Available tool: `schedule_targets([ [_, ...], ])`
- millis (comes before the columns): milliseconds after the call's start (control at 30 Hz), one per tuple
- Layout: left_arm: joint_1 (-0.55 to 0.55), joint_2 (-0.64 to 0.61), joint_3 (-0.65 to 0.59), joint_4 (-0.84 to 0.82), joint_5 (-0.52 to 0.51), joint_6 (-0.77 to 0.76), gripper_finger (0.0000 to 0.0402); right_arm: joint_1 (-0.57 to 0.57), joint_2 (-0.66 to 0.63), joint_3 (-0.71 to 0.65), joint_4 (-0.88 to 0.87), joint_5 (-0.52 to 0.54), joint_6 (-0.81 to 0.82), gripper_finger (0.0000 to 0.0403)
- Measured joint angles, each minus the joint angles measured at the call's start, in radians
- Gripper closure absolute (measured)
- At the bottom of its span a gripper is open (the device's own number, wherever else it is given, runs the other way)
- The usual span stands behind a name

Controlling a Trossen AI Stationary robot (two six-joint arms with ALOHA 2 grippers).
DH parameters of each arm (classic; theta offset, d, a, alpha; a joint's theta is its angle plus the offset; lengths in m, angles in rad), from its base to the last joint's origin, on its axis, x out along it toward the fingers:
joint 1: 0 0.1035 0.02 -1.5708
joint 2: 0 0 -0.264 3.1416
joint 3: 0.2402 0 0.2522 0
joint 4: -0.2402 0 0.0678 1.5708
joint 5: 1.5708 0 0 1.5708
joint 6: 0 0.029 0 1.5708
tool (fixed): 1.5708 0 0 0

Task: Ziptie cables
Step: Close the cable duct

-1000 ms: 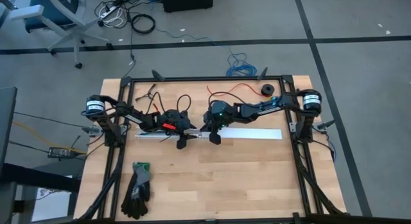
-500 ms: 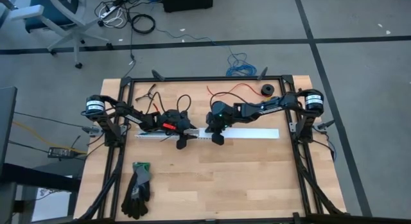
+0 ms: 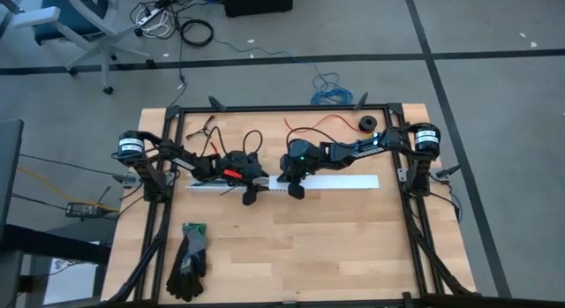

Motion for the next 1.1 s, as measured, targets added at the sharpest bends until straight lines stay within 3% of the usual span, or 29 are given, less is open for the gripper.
schedule_targets([
  [433,0.002,0.001,-0.001,-0.012,0.0,0.009,0.0126,0.0,-0.011,-0.001,0.022,-0.004,-0.001,0.0403],
  [833,0.011,0.0,-0.004,-0.067,-0.001,-0.001,0.0122,0.0,-0.011,-0.001,0.023,-0.004,-0.001,0.0403],
  [1100,0.012,-0.065,-0.007,-0.151,-0.002,-0.002,0.0122,-0.001,-0.012,-0.001,0.022,-0.004,0.0,0.0403],
])
